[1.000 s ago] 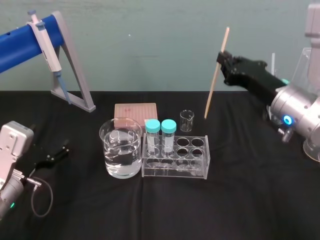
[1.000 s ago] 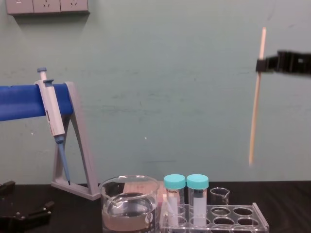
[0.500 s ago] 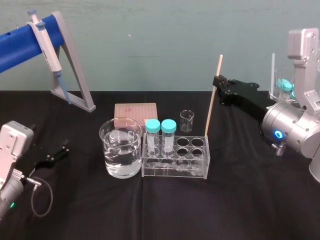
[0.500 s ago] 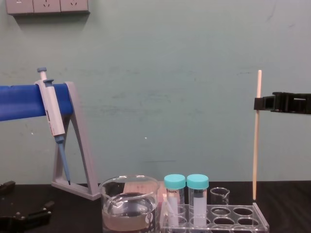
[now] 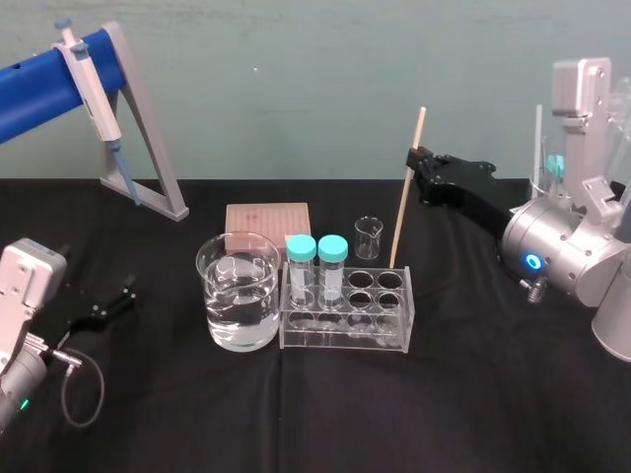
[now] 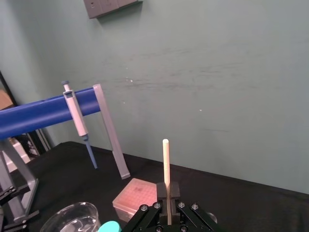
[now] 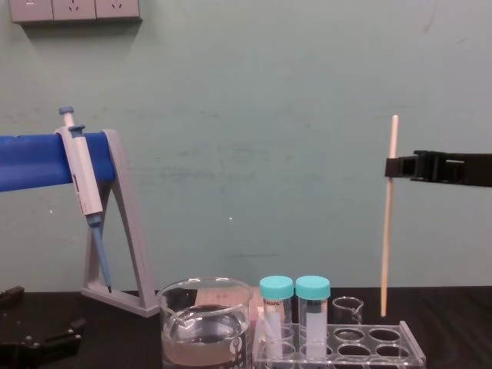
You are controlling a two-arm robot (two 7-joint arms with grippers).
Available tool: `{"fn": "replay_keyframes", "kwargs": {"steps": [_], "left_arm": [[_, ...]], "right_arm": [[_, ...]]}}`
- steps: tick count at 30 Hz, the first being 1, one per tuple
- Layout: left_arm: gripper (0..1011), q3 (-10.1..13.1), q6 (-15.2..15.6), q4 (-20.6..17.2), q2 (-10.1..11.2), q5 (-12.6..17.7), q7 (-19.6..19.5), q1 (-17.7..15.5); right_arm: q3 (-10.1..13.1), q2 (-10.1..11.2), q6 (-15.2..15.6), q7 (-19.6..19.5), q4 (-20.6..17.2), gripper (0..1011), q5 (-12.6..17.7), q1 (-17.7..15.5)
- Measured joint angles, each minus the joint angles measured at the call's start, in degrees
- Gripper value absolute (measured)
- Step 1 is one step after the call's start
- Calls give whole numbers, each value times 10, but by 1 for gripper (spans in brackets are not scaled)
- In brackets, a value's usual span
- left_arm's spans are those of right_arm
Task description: Hold the thermometer with one hand and immerse one end into the beaker, then reinsert it into the test tube rack.
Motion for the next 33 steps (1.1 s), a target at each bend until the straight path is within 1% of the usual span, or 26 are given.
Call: {"fn": "replay_keyframes", "kwargs": {"steps": [6,13,16,21,33], "left_arm": [[1004,0,0,0,0,0,0,0],[1004,0,0,0,0,0,0,0],[1004,0,0,0,0,0,0,0],[1004,0,0,0,0,0,0,0],[1004,0,0,0,0,0,0,0]], "right_arm": [[-8,0,-2,8,7,43,-2,1],[-16,5,-22,20,18,43,-20,1],[-16,4,-30,25,24,43,-24,1],[-15,1,-34,29,31,43,-27,1],[-13,-2,-38,35,38,43,-32,-3]]}}
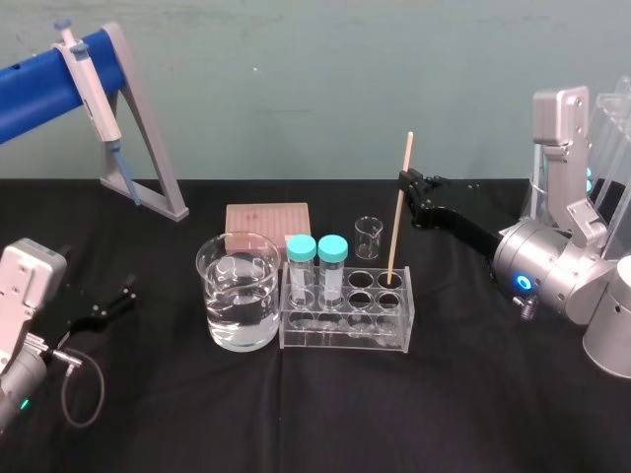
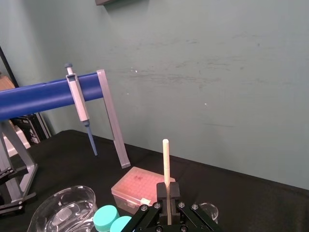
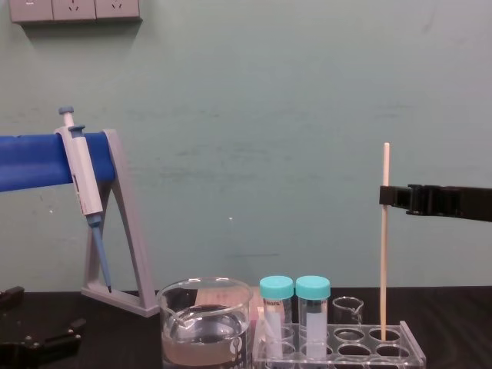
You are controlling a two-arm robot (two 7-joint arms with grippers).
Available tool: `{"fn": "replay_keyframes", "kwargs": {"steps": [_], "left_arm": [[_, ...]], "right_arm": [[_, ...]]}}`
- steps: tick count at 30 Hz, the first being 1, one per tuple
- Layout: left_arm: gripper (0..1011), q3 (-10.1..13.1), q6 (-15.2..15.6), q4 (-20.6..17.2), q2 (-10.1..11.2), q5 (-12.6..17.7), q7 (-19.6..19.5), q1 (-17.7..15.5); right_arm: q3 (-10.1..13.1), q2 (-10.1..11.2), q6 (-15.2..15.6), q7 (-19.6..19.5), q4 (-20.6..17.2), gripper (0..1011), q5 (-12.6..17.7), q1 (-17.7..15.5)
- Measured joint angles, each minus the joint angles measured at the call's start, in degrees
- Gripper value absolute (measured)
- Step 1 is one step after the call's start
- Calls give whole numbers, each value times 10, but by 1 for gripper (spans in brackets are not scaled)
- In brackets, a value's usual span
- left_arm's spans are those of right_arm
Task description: Hold the thermometer with one hand and immerse one end into the beaker, then reinsert it into the test tube rack.
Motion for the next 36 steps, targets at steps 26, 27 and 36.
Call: {"fn": "replay_keyframes", "kwargs": {"steps": [26,27,36], "left_arm": [[1004,0,0,0,0,0,0,0],[1004,0,0,0,0,0,0,0],[1004,0,0,0,0,0,0,0]], "right_arm": [[-5,-4,-63,40,38,43,-21,-15],[-4,-4,-64,40,38,44,-22,-15],[-3,-7,-78,47,50,44,-31,-18]]}}
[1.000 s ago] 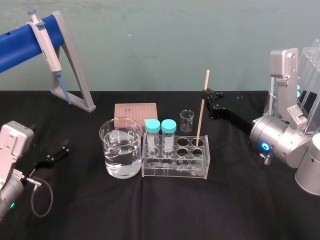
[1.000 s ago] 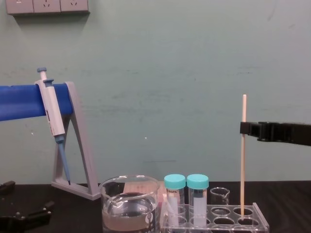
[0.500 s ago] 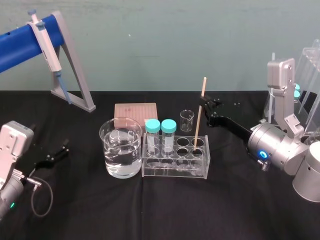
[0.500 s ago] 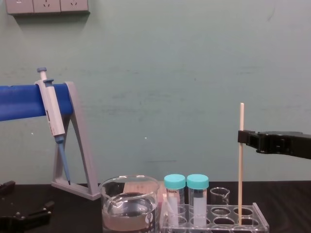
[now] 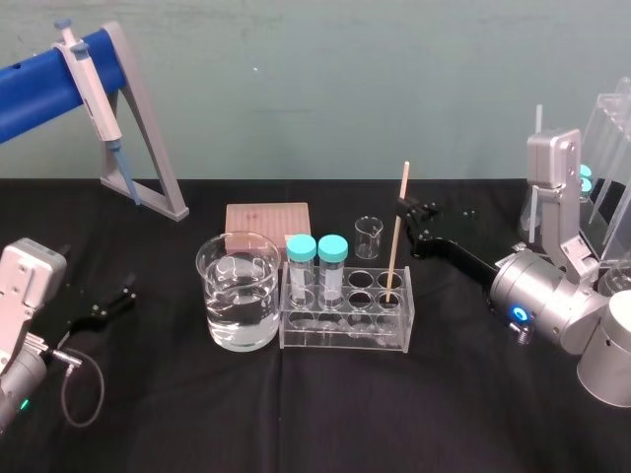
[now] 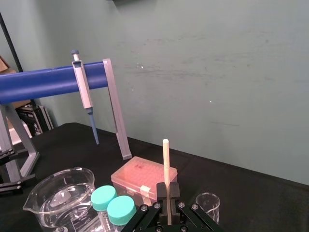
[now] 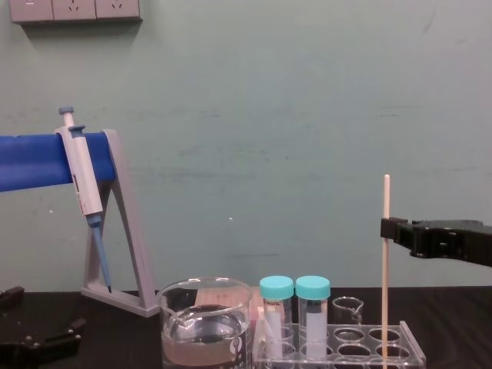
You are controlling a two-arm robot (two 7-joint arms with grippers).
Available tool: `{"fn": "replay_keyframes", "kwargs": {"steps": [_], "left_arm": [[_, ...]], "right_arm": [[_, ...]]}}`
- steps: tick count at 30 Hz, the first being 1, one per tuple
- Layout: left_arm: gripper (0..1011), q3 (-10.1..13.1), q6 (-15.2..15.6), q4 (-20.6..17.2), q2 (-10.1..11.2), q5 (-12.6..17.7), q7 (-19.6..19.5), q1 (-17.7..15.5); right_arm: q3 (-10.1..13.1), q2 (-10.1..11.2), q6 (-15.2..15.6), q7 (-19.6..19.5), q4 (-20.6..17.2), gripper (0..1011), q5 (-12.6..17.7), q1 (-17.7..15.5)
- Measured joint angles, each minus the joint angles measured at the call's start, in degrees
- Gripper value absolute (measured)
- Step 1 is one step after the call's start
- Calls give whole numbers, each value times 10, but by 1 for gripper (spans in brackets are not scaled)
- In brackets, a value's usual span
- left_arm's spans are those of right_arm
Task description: Hold the thermometer with one hand and immerse one end into the beaker, then reinsert it into the test tube rack.
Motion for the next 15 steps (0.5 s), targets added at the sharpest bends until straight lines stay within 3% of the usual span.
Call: {"fn": "replay_keyframes", "kwargs": {"steps": [15], "left_arm": [[1004,0,0,0,0,0,0,0]], "right_arm": [[3,-7,-8,10,21,43,-6,-3]]}}
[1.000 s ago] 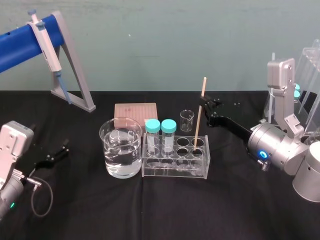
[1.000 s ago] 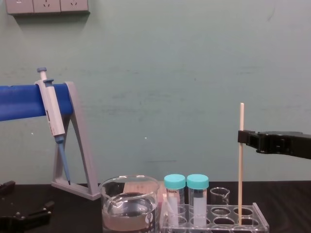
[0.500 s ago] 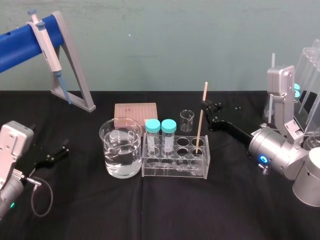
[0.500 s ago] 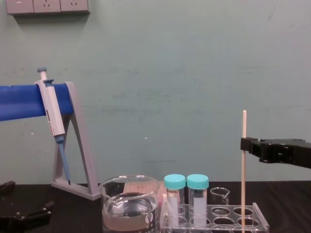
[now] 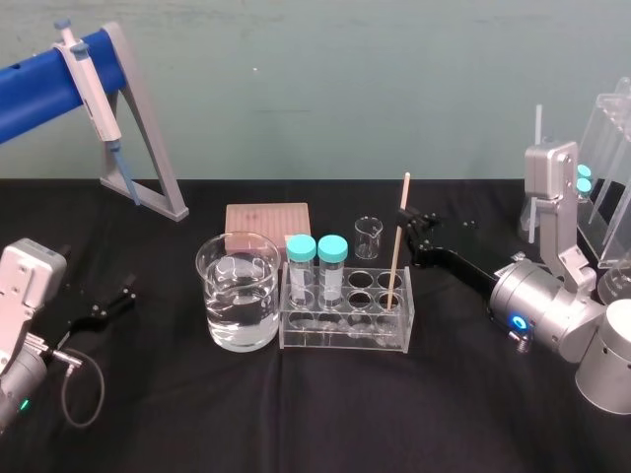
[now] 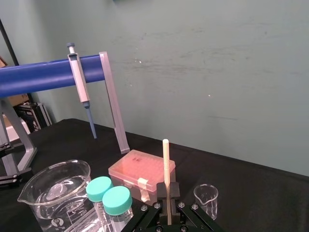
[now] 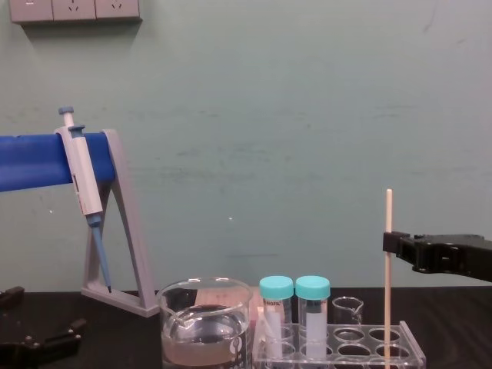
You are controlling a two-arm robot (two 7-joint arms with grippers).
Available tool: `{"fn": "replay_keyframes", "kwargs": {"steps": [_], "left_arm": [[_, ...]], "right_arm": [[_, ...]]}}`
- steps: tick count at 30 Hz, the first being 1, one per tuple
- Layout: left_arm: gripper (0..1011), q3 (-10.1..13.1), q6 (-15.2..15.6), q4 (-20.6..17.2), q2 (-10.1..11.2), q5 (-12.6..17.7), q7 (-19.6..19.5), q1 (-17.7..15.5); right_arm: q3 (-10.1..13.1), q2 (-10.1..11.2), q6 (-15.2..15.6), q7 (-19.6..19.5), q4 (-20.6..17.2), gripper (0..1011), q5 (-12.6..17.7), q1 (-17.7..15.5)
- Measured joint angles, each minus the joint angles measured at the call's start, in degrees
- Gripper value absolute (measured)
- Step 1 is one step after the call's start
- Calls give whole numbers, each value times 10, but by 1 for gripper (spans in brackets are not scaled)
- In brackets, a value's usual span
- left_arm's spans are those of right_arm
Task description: Hold the thermometer with one hand and immerse one end into the beaker, then reinsert it into the test tube rack.
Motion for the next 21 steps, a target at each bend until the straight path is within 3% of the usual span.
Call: {"fn": "replay_keyframes", "kwargs": {"steps": [21], "left_arm": [[1004,0,0,0,0,0,0,0]], "right_arm": [[4,-3,10,-4,4,55,-6,-4]]}}
